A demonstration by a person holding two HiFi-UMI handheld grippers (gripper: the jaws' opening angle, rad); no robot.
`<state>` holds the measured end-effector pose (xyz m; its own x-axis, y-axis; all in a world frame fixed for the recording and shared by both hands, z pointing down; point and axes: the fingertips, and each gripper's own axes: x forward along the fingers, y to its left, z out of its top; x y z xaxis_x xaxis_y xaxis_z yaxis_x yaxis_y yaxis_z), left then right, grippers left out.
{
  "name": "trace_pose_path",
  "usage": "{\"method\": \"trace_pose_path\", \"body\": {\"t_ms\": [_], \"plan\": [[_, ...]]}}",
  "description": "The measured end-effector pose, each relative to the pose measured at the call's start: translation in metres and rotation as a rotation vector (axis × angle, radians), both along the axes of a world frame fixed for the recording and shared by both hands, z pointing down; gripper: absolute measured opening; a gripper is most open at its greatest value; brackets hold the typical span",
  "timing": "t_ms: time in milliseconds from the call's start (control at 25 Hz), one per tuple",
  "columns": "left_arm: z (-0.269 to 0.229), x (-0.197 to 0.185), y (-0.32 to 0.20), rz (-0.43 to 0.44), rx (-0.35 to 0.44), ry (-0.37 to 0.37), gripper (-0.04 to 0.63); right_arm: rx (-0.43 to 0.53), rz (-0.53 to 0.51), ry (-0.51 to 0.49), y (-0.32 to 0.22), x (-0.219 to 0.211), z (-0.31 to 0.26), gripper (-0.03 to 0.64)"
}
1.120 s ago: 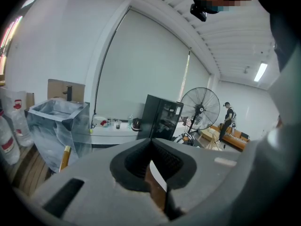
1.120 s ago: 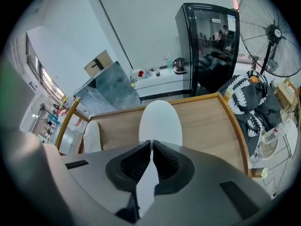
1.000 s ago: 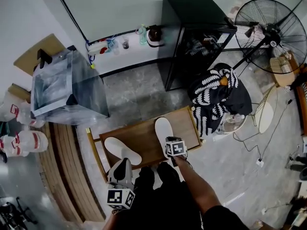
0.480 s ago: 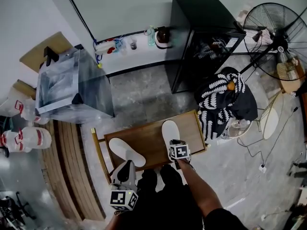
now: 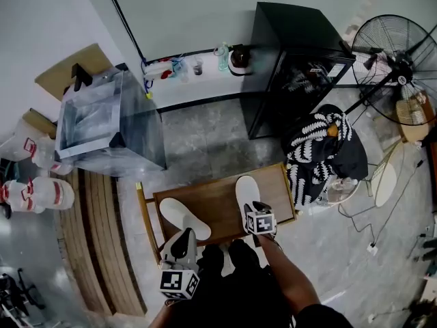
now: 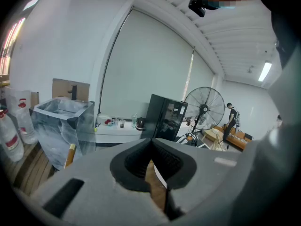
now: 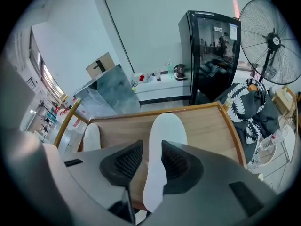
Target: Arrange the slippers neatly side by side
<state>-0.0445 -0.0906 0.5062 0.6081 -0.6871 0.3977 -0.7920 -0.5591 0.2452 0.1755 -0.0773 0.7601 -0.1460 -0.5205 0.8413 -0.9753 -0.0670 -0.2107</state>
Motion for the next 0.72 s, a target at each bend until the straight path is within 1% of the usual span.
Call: {"method": "trace_pose_path", "body": {"t_ms": [80,360,720], "plan": [[0.0,-0.004,-0.001,-0.006,0.003,-0.005,0.017,0.03,-0.008,0.001,-0.004,-0.005,-0.013,0.11],[0.001,-0.025,-0.004,-0.057,0.004,-0.015,0.017,0.149,-0.047,0.009,-0.027,-0.033,-0.061,0.03],[0.011,-0.057,-0.002,-0.147,-0.011,-0.032,0.017,0.27,-0.145,0.004,-0.051,-0.089,-0.107,0.015]]}}
